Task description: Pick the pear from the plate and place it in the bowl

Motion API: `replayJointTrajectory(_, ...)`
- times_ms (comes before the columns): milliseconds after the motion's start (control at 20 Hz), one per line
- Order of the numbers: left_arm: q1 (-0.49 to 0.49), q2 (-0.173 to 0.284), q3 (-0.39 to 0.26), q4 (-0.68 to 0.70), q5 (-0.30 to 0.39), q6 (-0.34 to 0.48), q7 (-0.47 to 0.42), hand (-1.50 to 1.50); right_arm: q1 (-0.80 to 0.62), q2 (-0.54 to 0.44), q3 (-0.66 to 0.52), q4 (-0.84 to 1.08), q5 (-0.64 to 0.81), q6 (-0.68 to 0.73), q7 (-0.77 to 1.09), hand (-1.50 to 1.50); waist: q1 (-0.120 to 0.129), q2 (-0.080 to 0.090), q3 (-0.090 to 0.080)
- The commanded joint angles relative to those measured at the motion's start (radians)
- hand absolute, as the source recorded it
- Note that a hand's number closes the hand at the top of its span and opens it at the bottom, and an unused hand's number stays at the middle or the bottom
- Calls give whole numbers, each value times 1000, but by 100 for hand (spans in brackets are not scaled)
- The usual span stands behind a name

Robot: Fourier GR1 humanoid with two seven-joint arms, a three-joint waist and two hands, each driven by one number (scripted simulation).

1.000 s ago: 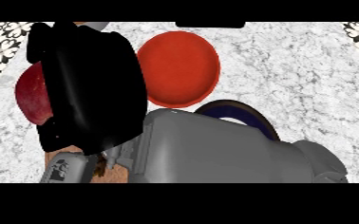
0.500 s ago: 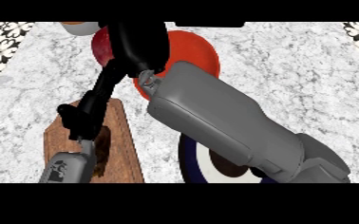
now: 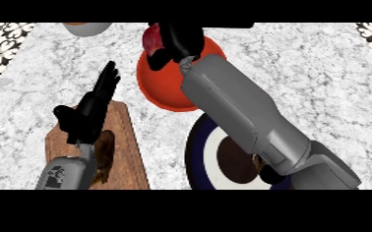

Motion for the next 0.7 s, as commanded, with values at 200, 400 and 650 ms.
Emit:
replayJointTrajectory(200, 34, -24, -33, -5, -30, 10, -35, 0, 58, 6, -142, 188, -166, 75, -195, -150, 16, 6, 0)
replayJointTrajectory(400, 42, -51, -59, 2, -46, 23, -47, 0, 84, 7, -173, 226, -244, 153, -379, -150, 17, 7, 0)
replayJointTrajectory(650, 7, -29, -25, -7, -23, 8, -5, 0, 113, 7, -235, 158, -338, 89, -535, -150, 15, 3, 1)
